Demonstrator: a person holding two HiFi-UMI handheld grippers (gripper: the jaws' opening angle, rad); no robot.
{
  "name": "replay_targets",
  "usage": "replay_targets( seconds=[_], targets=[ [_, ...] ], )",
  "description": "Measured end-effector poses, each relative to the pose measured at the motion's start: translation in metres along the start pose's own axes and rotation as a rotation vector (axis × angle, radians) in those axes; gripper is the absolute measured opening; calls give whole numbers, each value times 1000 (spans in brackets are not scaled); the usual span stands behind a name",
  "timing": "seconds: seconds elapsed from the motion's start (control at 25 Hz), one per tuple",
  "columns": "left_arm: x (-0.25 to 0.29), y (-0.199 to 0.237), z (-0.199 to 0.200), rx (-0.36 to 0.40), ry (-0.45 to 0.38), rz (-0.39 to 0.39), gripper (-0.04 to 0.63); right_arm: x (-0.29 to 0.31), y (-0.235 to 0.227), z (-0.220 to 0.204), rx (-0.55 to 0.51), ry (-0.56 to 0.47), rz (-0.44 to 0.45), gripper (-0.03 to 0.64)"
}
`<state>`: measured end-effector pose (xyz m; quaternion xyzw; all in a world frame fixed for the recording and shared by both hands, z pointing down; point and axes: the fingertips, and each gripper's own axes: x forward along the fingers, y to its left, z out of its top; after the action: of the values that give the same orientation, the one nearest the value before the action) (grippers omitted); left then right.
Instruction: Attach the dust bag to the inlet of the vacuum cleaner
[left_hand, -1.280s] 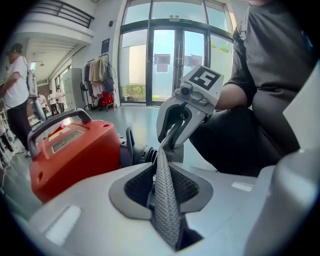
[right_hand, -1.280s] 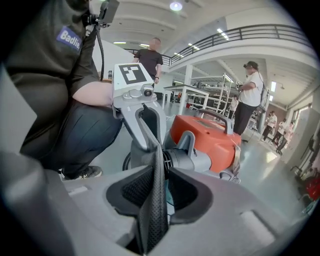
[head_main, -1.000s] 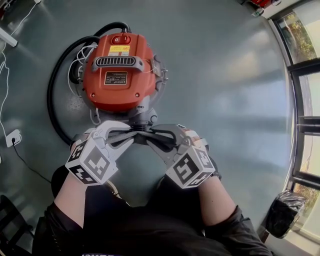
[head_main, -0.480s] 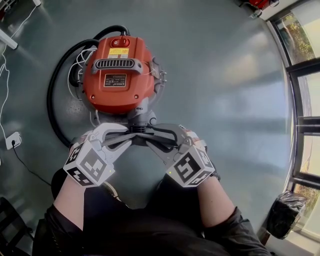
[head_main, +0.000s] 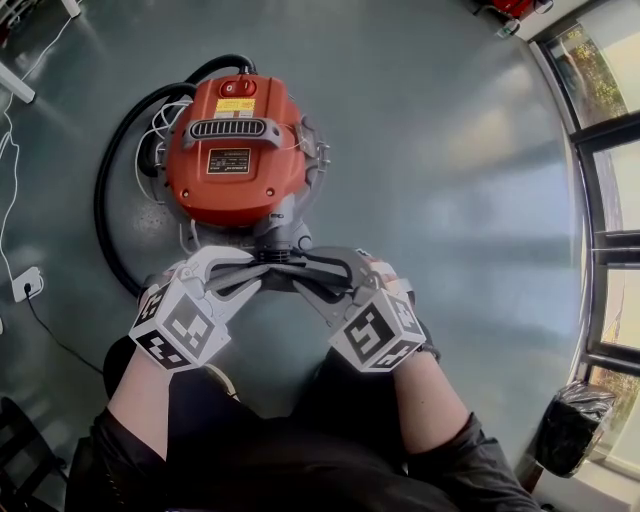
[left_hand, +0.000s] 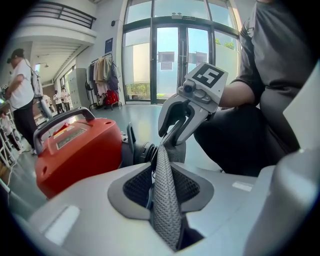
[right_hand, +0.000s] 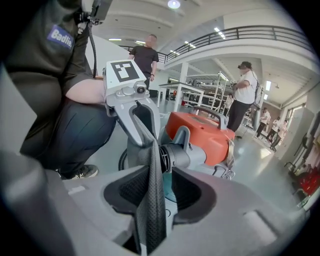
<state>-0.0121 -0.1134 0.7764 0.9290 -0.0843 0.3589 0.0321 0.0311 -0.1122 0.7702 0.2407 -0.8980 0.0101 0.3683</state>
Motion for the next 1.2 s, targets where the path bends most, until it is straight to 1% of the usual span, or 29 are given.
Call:
replay_targets(
  seconds=[0.16,0.28,0.4,0.52,0.64,0.84,0.96,1.2],
  targets=[
    [4,1,-8,18,42,7,117,7,2,-5,-14,28,13,130],
    [6,3,-8,28,50,22,142,9,3,-6,-29,43,15,133],
    [5,3,-6,12,23,6,140,7,2,-6,-11,31,9,134],
    [2,2,-2,21,-2,-7,129,2,-2,-4,33,1,9,136],
    [1,-1,1,19,-22,-24,132,-2,-3,-2,44,-13,8,164],
    [0,-11,12,31,-52,-59,179,-5,0,1,57,-35,31,176],
    [-4,-11,18,32,-70,-58,199,-8,0,4,67,-58,38,181],
    [-22,-10,29,20,-105,-47,212,-18,2,18,75,-88,44,181]
  ],
)
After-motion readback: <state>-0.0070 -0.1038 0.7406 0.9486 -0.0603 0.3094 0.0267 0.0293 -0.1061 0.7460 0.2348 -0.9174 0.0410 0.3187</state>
